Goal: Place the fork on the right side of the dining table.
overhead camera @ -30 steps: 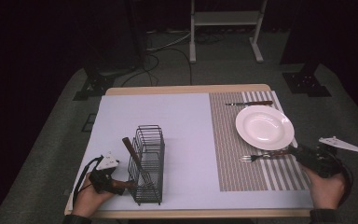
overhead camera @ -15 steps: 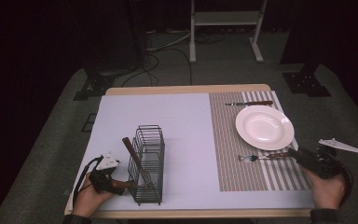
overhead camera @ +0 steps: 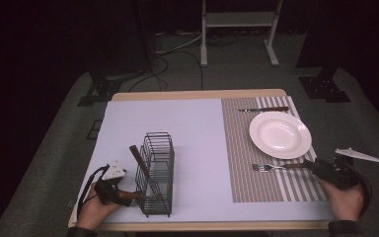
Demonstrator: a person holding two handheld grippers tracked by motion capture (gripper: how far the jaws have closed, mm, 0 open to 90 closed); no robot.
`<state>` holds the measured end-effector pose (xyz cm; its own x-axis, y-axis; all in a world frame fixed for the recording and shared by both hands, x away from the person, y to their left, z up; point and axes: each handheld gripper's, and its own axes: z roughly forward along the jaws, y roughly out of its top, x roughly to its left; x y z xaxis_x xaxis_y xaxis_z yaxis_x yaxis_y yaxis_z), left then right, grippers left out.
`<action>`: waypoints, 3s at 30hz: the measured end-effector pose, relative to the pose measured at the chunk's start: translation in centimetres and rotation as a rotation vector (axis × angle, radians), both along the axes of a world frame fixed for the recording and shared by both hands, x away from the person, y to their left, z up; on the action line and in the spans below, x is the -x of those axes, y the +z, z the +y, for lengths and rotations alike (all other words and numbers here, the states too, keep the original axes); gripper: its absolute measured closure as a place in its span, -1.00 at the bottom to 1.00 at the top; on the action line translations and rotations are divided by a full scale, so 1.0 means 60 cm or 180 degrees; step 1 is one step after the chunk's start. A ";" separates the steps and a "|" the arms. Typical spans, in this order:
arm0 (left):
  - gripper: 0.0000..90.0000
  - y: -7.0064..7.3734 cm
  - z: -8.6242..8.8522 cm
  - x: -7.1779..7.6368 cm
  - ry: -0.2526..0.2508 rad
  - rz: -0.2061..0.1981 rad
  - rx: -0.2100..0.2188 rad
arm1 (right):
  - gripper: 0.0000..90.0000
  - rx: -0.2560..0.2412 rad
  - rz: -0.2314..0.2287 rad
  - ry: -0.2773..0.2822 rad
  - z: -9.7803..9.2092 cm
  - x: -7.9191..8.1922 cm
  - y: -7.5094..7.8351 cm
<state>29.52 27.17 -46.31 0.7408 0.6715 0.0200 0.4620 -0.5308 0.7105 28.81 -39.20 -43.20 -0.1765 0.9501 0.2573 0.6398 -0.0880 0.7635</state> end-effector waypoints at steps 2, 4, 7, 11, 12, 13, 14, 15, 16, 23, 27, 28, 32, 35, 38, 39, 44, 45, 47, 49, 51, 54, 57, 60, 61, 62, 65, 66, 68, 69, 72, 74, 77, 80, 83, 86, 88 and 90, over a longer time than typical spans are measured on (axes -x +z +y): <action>-1.00 0.000 0.000 0.000 0.0001 0.0000 0.0002 | -0.04 0.0017 0.0029 -0.0002 0.001 -0.002 -0.002; -1.00 0.000 0.000 0.000 0.0000 0.0000 0.0001 | -0.06 0.0015 0.0055 -0.0011 0.001 -0.003 -0.004; -1.00 0.000 0.000 0.000 0.0001 0.0000 0.0002 | -0.09 0.0017 0.0075 -0.0010 0.002 -0.004 -0.006; -1.00 0.000 0.000 0.000 0.0000 0.0000 0.0001 | -0.18 0.0050 0.0161 -0.0007 0.004 -0.008 -0.012; -1.00 0.000 0.000 0.000 0.0001 0.0000 0.0001 | -0.19 0.0051 0.0181 -0.0005 0.004 -0.009 -0.013; -1.00 0.000 0.000 0.000 0.0001 0.0000 0.0002 | -0.19 0.0049 0.0185 -0.0004 0.004 -0.010 -0.014; -1.00 0.000 0.000 0.000 0.0000 0.0000 0.0001 | -0.20 0.0059 0.0183 -0.0005 0.004 -0.010 -0.015; -1.00 0.000 0.000 0.000 0.0001 0.0000 0.0002 | -0.21 0.0070 0.0193 -0.0012 0.005 -0.010 -0.015; -1.00 0.000 0.000 0.000 0.0001 0.0001 0.0002 | -0.23 0.0085 0.0201 -0.0020 0.005 -0.011 -0.015; -1.00 0.000 0.000 0.000 0.0000 0.0000 0.0001 | -0.38 0.0212 0.0339 0.0013 0.013 -0.020 -0.026; -1.00 0.000 0.000 0.000 0.0001 0.0000 0.0002 | -0.44 0.0285 0.0376 0.0022 0.017 -0.024 -0.030; -1.00 0.000 0.000 0.000 0.0001 0.0001 0.0002 | -0.47 0.0303 0.0375 0.0025 0.017 -0.025 -0.031; -1.00 0.000 0.000 0.000 0.0000 0.0000 0.0000 | -0.52 0.0297 0.0338 -0.0006 0.015 -0.023 -0.029; -1.00 0.000 0.000 0.000 0.0000 0.0000 0.0001 | -0.52 0.0263 0.0253 -0.0014 0.014 -0.019 -0.023; -1.00 0.000 0.000 0.000 0.0000 0.0000 0.0000 | -0.52 0.0240 0.0182 0.0000 0.017 -0.016 -0.016; -1.00 0.000 0.000 0.000 0.0000 0.0000 0.0000 | -0.52 0.0233 0.0166 0.0003 0.019 -0.015 -0.013; -1.00 0.000 0.000 0.000 0.0000 -0.0002 0.0001 | -0.55 0.0222 0.0073 0.0069 0.030 -0.013 -0.002; -1.00 0.000 0.000 0.000 -0.0001 -0.0001 -0.0001 | -0.55 0.0215 0.0055 0.0090 0.033 -0.012 0.000; -1.00 0.000 0.000 0.000 0.0000 -0.0001 0.0000 | -0.56 0.0226 0.0023 0.0136 0.040 -0.012 0.004; -1.00 0.000 0.000 0.000 0.0000 0.0000 0.0000 | -0.56 0.0221 0.0006 0.0181 0.047 -0.012 0.008; -1.00 0.000 0.000 0.000 0.0001 -0.0001 0.0002 | -0.56 0.0225 -0.0018 0.0226 0.054 -0.013 0.011; -1.00 0.000 0.000 0.000 0.0000 -0.0003 0.0000 | -0.56 0.0241 -0.0043 0.0293 0.065 -0.014 0.014; -1.00 0.000 0.000 0.000 0.0000 -0.0004 0.0001 | -0.56 0.0236 -0.0069 0.0343 0.077 -0.013 0.019; -1.00 0.000 0.000 0.000 0.0000 -0.0004 0.0000 | -0.57 0.0244 -0.0101 0.0411 0.089 -0.014 0.023; -1.00 0.000 0.000 0.000 0.0001 -0.0004 0.0001 | -0.57 0.0248 -0.0114 0.0438 0.094 -0.015 0.024; -1.00 0.000 0.000 0.000 0.0001 -0.0004 0.0001 | -0.57 0.0248 -0.0110 0.0462 0.098 -0.015 0.025; -1.00 0.000 0.000 0.000 0.0000 -0.0003 -0.0001 | -0.58 0.0256 -0.0117 0.0536 0.111 -0.018 0.026; -1.00 0.000 0.000 0.000 0.0000 -0.0003 -0.0001 | -0.59 0.0257 -0.0120 0.0557 0.115 -0.019 0.027; -1.00 0.000 0.000 0.000 0.0001 -0.0003 0.0000 | -0.60 0.0244 -0.0135 0.0606 0.122 -0.020 0.028; -1.00 0.000 0.000 0.000 0.0000 -0.0002 -0.0001 | -0.62 0.0231 -0.0134 0.0625 0.126 -0.020 0.028; -1.00 0.000 0.000 0.000 0.0000 -0.0002 0.0000 | -0.69 0.0236 -0.0108 0.0705 0.138 -0.024 0.029; -1.00 0.000 0.000 0.000 0.0000 -0.0001 -0.0001 | -0.71 0.0236 -0.0094 0.0764 0.147 -0.025 0.030; -1.00 0.000 0.000 0.000 0.0000 0.0002 0.0001 | -0.71 0.0199 -0.0125 0.0851 0.161 -0.026 0.033; -1.00 0.000 0.000 0.000 0.0000 0.0005 0.0002 | -0.81 0.0208 -0.0139 0.0960 0.176 -0.028 0.036; -1.00 0.000 0.000 0.000 0.0000 0.0005 0.0002 | -0.98 0.0238 -0.0171 0.1074 0.193 -0.029 0.038; -1.00 0.000 0.000 0.000 0.0000 0.0005 0.0001 | -1.00 0.0271 -0.0216 0.1143 0.210 -0.030 0.041; -1.00 0.000 0.000 0.000 0.0002 0.0005 0.0004 | -1.00 0.0295 -0.0242 0.1199 0.221 -0.032 0.043; -1.00 0.000 0.000 0.000 0.0001 0.0005 0.0003 | -1.00 0.0303 -0.0266 0.1236 0.231 -0.034 0.044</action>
